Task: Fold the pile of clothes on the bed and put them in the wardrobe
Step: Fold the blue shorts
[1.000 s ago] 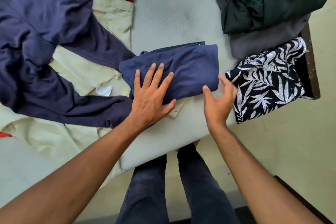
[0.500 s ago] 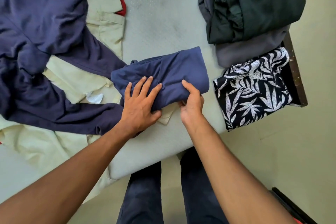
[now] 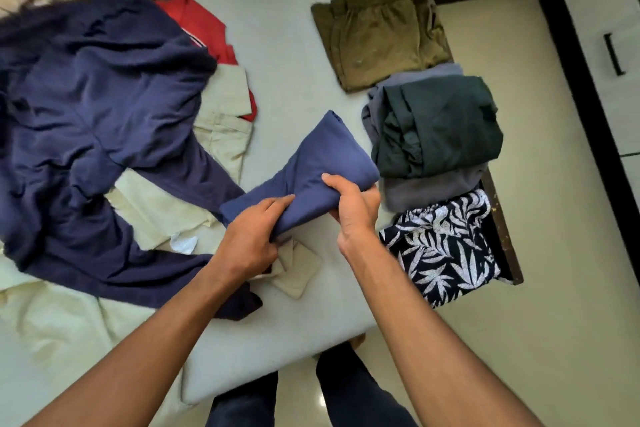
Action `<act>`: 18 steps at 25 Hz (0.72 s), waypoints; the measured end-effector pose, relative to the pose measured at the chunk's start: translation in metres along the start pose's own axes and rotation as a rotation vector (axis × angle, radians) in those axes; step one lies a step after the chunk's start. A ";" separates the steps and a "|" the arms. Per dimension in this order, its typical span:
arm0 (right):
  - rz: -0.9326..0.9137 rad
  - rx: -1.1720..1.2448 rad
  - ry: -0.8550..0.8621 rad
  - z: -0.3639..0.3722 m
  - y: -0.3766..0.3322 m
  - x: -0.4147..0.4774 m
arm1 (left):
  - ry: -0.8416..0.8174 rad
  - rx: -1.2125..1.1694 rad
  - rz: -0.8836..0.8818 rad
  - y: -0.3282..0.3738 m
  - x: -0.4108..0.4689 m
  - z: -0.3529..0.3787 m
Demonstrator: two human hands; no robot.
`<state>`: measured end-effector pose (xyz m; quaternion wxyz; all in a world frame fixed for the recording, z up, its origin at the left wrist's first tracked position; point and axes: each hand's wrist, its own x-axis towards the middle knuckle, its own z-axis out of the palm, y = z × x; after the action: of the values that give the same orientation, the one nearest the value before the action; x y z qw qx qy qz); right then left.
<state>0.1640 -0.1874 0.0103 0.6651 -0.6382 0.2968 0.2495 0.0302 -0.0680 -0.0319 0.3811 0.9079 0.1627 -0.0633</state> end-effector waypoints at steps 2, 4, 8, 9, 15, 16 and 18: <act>-0.030 -0.015 -0.038 0.018 -0.028 0.005 | 0.056 -0.004 0.005 0.005 0.010 -0.025; -0.052 -0.025 -0.101 0.039 -0.062 0.019 | 0.147 -0.136 -0.065 0.011 0.032 -0.049; -0.059 -0.002 -0.143 0.087 -0.152 0.075 | 0.349 -0.217 -0.053 0.039 0.127 -0.088; -0.079 0.005 -0.161 0.098 -0.179 0.091 | 0.430 -0.207 -0.025 0.050 0.158 -0.097; -0.113 0.000 -0.284 0.094 -0.292 0.222 | 0.624 -0.139 0.113 0.089 0.328 -0.090; -0.094 -0.073 -0.261 0.081 -0.295 0.249 | 0.577 -0.111 0.102 0.084 0.350 -0.069; 0.041 -0.269 -0.203 0.046 -0.284 0.301 | 0.416 -0.031 0.094 0.069 0.377 -0.013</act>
<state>0.5802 -0.1727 -0.0047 0.5952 -0.6866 0.2050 0.3636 0.4073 -0.0104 -0.0666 0.3558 0.9020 0.1962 0.1458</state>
